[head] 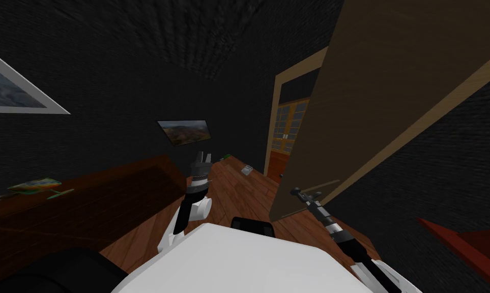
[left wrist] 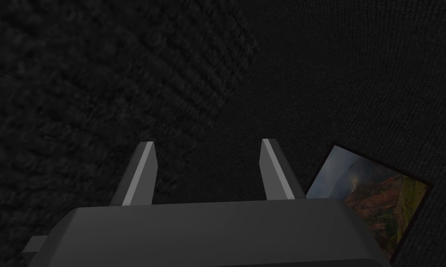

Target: Pull the door open

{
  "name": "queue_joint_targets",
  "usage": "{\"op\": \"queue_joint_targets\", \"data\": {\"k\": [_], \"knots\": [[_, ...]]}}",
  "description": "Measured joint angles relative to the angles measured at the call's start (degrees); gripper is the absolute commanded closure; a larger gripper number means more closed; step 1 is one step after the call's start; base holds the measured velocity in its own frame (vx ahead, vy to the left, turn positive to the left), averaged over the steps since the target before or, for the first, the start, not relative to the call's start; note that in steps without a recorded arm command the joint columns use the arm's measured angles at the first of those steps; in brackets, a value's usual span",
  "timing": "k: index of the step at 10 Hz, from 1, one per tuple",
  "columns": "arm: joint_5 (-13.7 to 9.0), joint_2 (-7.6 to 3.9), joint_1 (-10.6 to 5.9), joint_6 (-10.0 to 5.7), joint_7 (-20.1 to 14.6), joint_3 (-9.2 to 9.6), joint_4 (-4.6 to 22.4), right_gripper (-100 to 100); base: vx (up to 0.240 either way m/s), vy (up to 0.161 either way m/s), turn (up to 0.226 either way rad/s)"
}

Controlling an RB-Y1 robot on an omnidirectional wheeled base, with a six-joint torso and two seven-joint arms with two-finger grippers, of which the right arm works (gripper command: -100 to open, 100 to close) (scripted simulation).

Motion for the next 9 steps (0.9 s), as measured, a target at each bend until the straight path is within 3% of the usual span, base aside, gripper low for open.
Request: {"op": "queue_joint_targets", "data": {"k": [1,3,5,6,8,9], "knots": [[0.2,0.38,-1.49,-0.06,0.0,0.23,1.2,100,0.022,0.03,0.007],[0.6,1.13,-4.2,-2.19,-0.4,0.94,5.7,100,0.033,0.028,-0.104],[0.6,0.61,-3.68,-1.05,-0.5,0.98,3.9,100,0.004,0.023,-0.044],[0.8,1.15,-5.28,-1.56,-0.6,1.37,6.0,100,0.007,0.012,-0.038],[0.6,0.83,-3.8,-0.27,-0.1,1.06,3.0,100,-0.004,0.007,-0.032],[0.8,1.45,-5.51,-0.97,-0.2,1.41,5.4,100,-0.006,0.013,-0.022]]}}
